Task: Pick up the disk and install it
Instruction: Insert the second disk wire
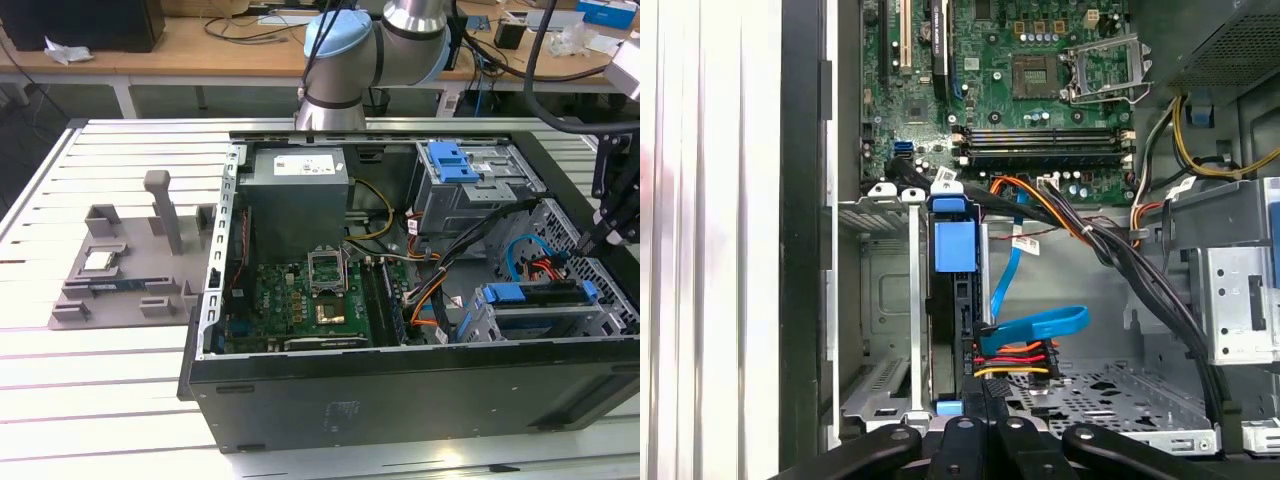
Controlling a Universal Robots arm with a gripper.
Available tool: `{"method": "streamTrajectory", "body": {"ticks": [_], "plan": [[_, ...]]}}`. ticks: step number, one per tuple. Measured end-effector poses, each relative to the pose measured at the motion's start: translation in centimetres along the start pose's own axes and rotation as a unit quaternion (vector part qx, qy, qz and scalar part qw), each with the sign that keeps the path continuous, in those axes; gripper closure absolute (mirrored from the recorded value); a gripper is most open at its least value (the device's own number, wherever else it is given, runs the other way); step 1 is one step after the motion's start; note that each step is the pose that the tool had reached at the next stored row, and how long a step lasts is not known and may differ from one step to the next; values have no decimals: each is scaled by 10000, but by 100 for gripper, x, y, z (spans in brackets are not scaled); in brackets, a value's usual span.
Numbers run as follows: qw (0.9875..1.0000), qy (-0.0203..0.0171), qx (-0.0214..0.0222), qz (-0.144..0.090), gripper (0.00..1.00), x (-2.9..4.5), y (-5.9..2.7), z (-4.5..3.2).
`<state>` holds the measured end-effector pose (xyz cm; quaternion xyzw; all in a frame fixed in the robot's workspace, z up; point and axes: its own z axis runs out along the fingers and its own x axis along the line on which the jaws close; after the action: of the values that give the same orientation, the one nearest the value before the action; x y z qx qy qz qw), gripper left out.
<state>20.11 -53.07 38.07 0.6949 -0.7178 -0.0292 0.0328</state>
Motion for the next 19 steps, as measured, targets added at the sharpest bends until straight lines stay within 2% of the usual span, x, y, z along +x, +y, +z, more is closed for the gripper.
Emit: {"method": "streamTrajectory", "body": {"ticks": [3, 5, 7, 10, 12, 14, 19], "plan": [[10000, 1, 0, 0, 89, 0, 0, -2], [10000, 1, 0, -1, 76, 0, 1, -3], [10000, 1, 0, -1, 76, 0, 53, 5], [10000, -1, 0, -6, 76, 4, 210, 56], [10000, -2, 0, -15, 76, 7, 252, 96], [9999, 9, 1, -119, 76, 15, 255, 148], [9999, 12, 1, -155, 77, 15, 255, 152]]}}
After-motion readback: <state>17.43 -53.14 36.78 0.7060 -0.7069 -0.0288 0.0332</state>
